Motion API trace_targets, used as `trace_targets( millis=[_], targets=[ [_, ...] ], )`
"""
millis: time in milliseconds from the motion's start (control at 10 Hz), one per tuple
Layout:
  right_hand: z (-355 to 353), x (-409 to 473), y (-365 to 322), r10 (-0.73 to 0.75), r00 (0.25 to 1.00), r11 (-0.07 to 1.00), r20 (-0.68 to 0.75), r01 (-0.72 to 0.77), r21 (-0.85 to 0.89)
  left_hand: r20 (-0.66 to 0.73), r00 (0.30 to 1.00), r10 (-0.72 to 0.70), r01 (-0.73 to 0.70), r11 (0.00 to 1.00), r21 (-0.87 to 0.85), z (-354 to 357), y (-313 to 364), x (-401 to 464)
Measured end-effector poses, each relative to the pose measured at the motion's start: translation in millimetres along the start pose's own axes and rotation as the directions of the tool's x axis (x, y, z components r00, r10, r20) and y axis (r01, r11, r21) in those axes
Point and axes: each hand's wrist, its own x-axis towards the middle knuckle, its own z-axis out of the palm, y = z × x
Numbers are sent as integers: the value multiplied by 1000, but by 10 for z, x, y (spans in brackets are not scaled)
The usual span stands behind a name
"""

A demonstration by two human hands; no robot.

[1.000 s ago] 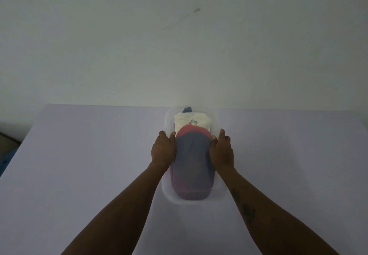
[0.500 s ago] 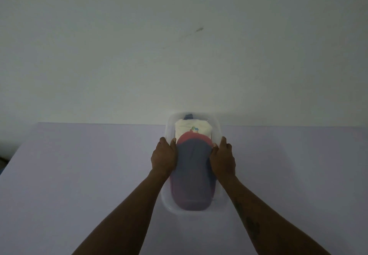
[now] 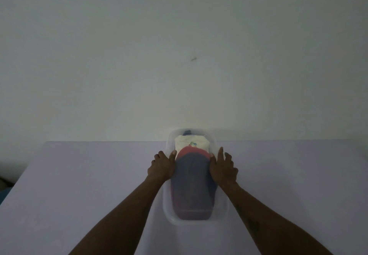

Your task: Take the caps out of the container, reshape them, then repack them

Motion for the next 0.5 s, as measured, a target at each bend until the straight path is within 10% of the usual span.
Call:
trace_targets(
  millis=[500],
  targets=[
    [-1582, -560, -660, -322, 944, 944, -69, 314, -104, -278, 920, 275, -216, 950, 223, -1665, 565, -1046]
  ],
)
